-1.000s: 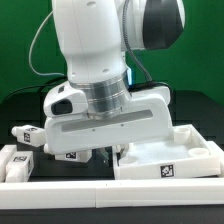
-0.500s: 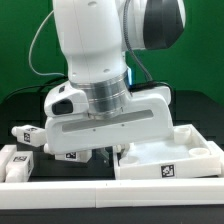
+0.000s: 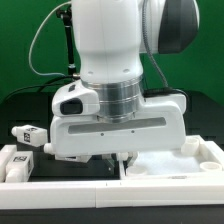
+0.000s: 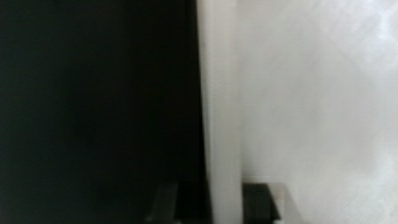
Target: Assemble one leg
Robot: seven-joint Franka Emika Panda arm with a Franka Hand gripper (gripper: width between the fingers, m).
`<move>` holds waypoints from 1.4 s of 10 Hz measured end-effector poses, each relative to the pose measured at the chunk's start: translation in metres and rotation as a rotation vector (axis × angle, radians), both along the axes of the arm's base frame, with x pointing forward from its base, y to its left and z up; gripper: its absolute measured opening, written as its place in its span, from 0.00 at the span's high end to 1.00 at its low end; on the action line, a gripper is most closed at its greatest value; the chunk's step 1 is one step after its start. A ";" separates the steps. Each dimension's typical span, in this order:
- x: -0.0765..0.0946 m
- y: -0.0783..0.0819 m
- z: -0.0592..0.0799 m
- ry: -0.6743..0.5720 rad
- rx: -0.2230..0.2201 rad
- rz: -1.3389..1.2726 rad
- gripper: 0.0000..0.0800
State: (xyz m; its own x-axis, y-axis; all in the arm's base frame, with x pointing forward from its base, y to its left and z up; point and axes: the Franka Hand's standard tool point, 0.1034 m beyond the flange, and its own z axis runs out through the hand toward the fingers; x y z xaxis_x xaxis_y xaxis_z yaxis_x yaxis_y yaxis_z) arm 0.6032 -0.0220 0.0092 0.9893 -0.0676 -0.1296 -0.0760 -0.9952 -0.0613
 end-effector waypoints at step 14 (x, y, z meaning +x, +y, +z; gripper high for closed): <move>-0.034 0.005 0.052 0.035 0.006 0.027 0.19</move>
Offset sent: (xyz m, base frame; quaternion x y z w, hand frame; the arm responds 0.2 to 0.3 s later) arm -0.0041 0.0106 0.0065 0.0254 0.0232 0.0197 0.9992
